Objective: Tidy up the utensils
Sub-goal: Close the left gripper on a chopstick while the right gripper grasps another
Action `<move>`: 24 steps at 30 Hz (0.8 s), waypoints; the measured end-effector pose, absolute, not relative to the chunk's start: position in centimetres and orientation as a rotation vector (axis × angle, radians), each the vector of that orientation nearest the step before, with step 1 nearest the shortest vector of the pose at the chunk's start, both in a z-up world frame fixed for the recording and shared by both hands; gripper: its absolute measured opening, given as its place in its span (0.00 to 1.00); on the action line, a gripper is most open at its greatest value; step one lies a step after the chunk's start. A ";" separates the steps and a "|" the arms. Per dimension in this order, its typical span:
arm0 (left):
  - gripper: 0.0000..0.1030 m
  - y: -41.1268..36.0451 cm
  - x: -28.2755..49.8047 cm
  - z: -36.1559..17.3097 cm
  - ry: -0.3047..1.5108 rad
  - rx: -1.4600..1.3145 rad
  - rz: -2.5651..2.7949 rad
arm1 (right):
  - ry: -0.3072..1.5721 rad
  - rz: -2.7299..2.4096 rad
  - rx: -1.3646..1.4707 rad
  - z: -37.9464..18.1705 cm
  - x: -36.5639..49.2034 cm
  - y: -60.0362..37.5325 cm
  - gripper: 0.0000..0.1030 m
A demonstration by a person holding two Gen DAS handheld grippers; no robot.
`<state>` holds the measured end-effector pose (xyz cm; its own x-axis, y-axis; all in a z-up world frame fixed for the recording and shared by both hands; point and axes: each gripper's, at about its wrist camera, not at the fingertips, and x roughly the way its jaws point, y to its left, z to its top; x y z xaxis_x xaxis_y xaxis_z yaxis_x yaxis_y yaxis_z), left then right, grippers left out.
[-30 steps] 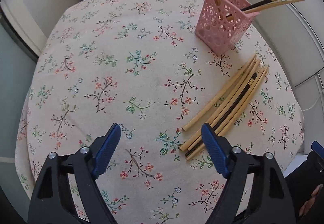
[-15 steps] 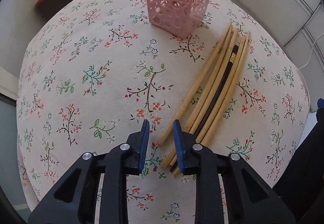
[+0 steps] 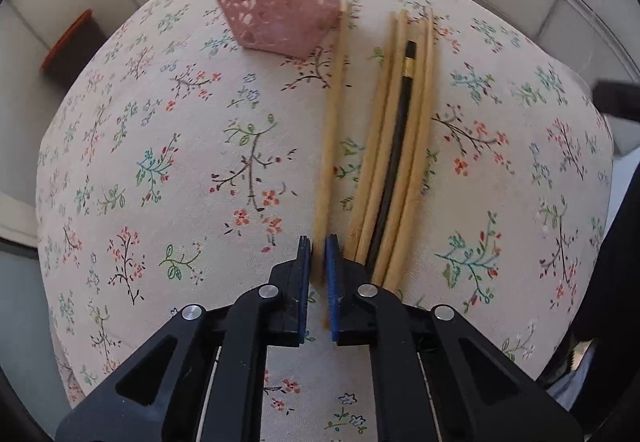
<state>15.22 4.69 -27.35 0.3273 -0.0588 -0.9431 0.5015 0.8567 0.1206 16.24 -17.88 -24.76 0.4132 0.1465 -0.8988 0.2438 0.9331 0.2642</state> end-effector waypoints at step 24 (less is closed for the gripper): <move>0.06 12.0 0.3 -8.4 0.620 0.160 -0.429 | 1.197 -0.218 0.665 -27.7 27.0 -18.4 0.61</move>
<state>0.34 12.02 -8.38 0.7296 -0.3402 -0.5932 0.4345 0.9005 0.0180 26.96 -18.36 -27.74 0.3707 0.1837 -0.9104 0.4928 0.7920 0.3605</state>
